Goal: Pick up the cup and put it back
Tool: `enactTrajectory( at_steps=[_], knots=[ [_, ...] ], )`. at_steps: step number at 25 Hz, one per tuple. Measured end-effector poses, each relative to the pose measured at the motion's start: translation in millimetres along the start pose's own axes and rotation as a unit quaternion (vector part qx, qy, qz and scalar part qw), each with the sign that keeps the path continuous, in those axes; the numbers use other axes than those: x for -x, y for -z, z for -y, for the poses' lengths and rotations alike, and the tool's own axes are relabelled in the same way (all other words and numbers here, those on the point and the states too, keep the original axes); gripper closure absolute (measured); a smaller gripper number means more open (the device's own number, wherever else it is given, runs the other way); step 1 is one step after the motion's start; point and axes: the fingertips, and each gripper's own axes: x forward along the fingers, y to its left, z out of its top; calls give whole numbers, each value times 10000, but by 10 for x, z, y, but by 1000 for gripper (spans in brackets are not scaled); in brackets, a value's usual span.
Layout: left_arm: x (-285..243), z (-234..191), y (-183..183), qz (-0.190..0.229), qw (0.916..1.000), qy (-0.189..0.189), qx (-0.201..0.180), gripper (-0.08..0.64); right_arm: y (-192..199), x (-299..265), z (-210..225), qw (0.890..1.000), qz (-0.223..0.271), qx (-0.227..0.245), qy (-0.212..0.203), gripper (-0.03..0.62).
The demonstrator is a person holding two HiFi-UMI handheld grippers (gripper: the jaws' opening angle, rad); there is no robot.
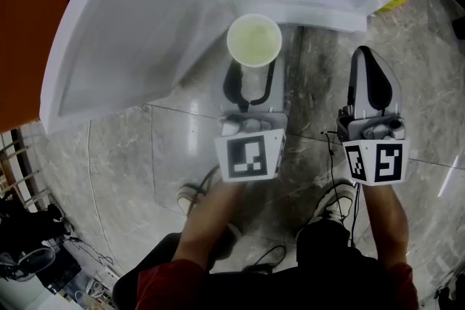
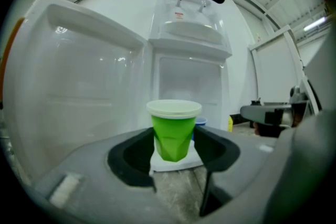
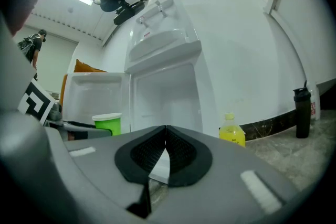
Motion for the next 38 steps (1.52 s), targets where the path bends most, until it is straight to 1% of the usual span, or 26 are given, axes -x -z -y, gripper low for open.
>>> enactTrajectory(
  at_steps=[6, 12, 16, 20, 23, 31, 38],
  knots=[
    [194, 45, 163, -89, 9999, -77, -88, 325, 23, 11, -37, 10000, -24, 47, -19, 591],
    [332, 64, 420, -317, 9995, -77, -19, 325, 75, 26, -48, 10000, -69, 43, -15, 592],
    [397, 70, 571, -395, 9991, -80, -105, 325, 103, 33, -57, 9999, -113, 51, -21, 591],
    [423, 91, 670, -429, 9990, -75, -76, 325, 121, 29, -63, 9999, -131, 48, -34, 592],
    [429, 117, 700, -426, 9990, -46, -125, 325, 132, 40, -58, 9999, -142, 55, -27, 591],
    [414, 131, 734, -488, 9988, -50, -95, 325, 150, 51, -34, 9998, -158, 77, -6, 592],
    [352, 156, 688, -446, 9989, -21, -124, 325, 170, 67, -16, 9997, -186, 160, -1, 592]
  ],
)
